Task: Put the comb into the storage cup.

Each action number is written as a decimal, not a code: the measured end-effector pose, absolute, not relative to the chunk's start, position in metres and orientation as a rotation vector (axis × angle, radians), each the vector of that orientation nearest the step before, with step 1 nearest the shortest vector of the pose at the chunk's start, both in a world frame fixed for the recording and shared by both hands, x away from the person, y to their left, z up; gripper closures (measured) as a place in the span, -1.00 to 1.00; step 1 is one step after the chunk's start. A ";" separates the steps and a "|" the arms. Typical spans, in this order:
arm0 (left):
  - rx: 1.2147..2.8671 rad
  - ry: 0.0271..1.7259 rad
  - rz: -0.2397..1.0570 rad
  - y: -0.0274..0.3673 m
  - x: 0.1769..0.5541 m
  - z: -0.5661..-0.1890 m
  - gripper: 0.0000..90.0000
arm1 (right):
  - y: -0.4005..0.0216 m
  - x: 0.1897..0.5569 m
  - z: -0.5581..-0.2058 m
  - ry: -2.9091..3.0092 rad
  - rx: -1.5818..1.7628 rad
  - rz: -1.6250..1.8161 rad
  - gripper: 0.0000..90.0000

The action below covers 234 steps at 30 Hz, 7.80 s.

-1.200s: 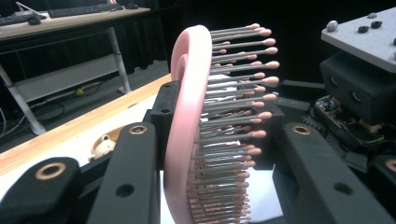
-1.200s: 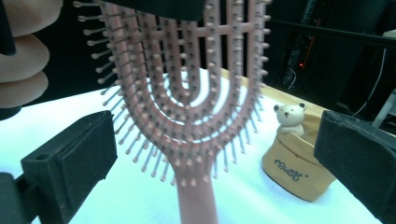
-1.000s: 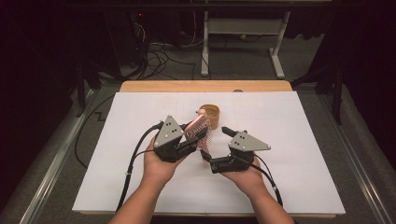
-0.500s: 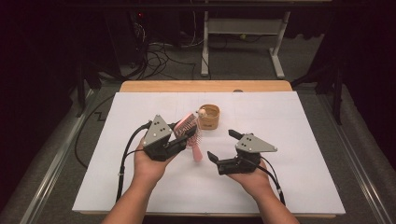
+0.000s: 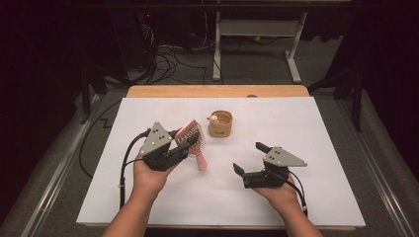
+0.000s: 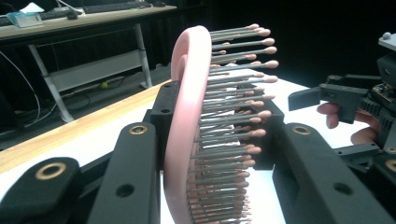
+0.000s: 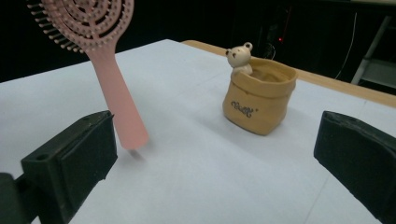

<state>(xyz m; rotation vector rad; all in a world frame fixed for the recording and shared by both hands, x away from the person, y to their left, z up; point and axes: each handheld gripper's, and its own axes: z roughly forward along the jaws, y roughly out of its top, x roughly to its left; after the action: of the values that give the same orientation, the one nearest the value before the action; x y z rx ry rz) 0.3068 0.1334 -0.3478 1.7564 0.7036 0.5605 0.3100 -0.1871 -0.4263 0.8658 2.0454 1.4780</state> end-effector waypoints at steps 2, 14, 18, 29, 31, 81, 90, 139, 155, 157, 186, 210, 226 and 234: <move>1.752 0.707 0.561 0.136 0.307 -0.348 0.41 | -0.192 0.310 -0.430 2.044 0.881 1.471 -1.00; 1.739 0.720 0.574 0.150 0.306 -0.346 0.41 | -0.219 0.304 -0.440 2.000 0.912 1.431 -1.00; 1.740 0.726 0.576 0.153 0.306 -0.346 0.41 | -0.227 0.302 -0.442 1.993 0.931 1.426 -1.00; 1.743 0.746 0.586 0.159 0.310 -0.346 0.41 | -0.252 0.296 -0.444 1.942 0.972 1.403 -1.00; 1.735 0.745 0.584 0.159 0.311 -0.346 0.41 | -0.258 0.295 -0.445 1.932 0.992 1.400 -1.00; 1.700 0.682 0.581 0.124 0.331 -0.324 0.41 | -0.274 0.297 -0.447 1.883 1.027 1.421 -1.00; 1.693 0.677 0.597 0.118 0.336 -0.316 0.41 | -0.273 0.297 -0.447 1.887 1.021 1.429 -1.00; 1.634 0.686 0.622 0.092 0.383 -0.285 0.41 | -0.275 0.295 -0.446 1.872 1.017 1.446 -1.00; 1.624 0.684 0.647 0.083 0.396 -0.275 0.41 | -0.275 0.296 -0.447 1.878 1.025 1.457 -1.00; 1.624 0.685 0.649 0.082 0.398 -0.273 0.41 | -0.275 0.296 -0.447 1.878 1.024 1.458 -1.00; 1.642 0.729 0.654 0.062 0.429 -0.284 0.42 | -0.275 0.293 -0.444 1.862 1.002 1.480 -1.00; 1.667 0.738 0.674 0.048 0.437 -0.298 0.42 | -0.275 0.294 -0.444 1.863 0.994 1.485 -1.00; 1.694 0.758 0.689 0.044 0.440 -0.306 0.42 | -0.275 0.294 -0.444 1.860 0.991 1.486 -1.00; 1.700 0.766 0.685 0.040 0.444 -0.314 0.42 | -0.277 0.293 -0.443 1.849 0.993 1.490 -1.00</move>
<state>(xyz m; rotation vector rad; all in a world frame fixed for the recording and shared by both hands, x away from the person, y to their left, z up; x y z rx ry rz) 0.4443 0.0403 -0.3141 1.6999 0.7655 0.6851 0.2928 -0.2770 -0.4431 0.9929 1.8494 1.4900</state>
